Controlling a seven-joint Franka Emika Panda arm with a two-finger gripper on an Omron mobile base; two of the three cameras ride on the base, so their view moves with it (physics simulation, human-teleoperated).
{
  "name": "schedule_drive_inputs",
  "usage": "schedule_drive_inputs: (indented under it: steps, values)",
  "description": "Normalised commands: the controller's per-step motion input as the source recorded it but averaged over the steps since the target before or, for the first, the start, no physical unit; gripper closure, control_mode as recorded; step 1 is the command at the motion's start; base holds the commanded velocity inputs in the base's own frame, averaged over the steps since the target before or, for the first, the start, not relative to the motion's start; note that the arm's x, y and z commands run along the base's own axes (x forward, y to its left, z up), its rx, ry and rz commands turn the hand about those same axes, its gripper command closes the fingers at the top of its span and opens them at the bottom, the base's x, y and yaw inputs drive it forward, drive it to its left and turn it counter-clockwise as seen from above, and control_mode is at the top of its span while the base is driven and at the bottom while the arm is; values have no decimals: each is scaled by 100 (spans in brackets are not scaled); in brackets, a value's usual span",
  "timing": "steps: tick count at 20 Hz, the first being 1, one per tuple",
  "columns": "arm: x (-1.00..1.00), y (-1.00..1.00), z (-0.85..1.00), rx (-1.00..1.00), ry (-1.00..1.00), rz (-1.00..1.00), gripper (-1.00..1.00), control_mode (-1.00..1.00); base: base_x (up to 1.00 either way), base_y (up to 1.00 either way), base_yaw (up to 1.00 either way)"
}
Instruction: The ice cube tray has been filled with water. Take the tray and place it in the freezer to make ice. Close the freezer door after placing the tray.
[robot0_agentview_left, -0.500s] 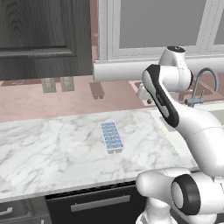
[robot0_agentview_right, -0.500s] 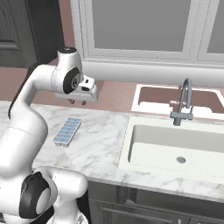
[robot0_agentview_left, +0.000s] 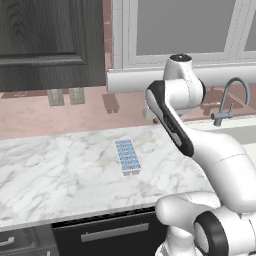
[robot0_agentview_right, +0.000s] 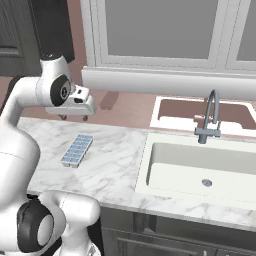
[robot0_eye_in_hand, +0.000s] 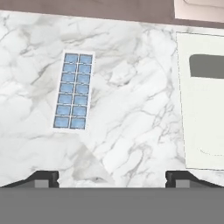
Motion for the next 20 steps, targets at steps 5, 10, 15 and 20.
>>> schedule_drive_inputs:
  steps: [5, 10, 15, 20]
  values:
    - [-35, 73, 0, -24, -3, 0, -100, -100, 0, 0, 0]
    - [-30, 60, -6, -23, -2, 0, -100, -100, 0, 0, 0]
    - [-31, 24, -26, -10, 0, 0, -100, -100, 0, 0, 0]
    - [-19, 0, -43, 0, 0, 0, -100, -100, 0, 0, 0]
